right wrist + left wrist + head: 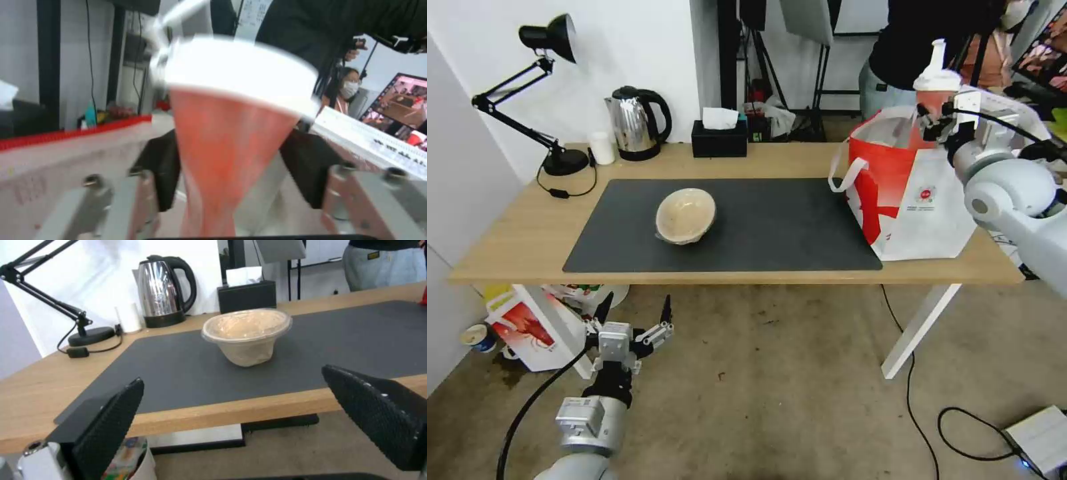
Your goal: Pick up the trash from the table and place it into the takeout bag.
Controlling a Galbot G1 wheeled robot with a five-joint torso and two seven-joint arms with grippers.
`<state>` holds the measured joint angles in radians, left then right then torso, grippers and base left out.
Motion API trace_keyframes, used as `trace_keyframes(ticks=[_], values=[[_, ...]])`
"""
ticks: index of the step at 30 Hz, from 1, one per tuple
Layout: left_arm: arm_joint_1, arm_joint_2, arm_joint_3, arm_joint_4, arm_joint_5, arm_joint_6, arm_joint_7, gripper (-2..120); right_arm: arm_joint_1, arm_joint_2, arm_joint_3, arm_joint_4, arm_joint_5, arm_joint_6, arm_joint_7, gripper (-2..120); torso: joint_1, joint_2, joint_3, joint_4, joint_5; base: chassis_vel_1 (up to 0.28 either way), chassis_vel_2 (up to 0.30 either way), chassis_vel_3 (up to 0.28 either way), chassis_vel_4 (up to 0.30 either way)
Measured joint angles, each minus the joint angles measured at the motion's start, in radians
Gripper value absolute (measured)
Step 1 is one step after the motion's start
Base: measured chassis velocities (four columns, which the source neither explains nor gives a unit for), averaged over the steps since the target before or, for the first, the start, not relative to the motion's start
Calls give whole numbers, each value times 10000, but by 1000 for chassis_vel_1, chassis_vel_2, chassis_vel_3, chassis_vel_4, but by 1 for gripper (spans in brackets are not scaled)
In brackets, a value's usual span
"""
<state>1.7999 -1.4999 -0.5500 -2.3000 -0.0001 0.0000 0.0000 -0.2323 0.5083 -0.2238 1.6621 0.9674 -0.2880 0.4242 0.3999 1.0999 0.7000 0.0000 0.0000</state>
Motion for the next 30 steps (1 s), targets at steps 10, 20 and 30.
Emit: trace_keyframes(ticks=[10,20,30], values=[[0,0,0,0,0,0,0,100,-17,-236,0,261,-41,-616,141,94,1,0,0,0,0,0,0,0,0],[0,0,0,0,0,0,0,100,-79,-483,0,349,-100,-836,229,100,1,0,0,0,0,0,0,0,0],[0,0,0,0,0,0,0,100,129,-491,-92,472,-285,-1153,115,100,1,0,0,0,0,0,0,0,0]])
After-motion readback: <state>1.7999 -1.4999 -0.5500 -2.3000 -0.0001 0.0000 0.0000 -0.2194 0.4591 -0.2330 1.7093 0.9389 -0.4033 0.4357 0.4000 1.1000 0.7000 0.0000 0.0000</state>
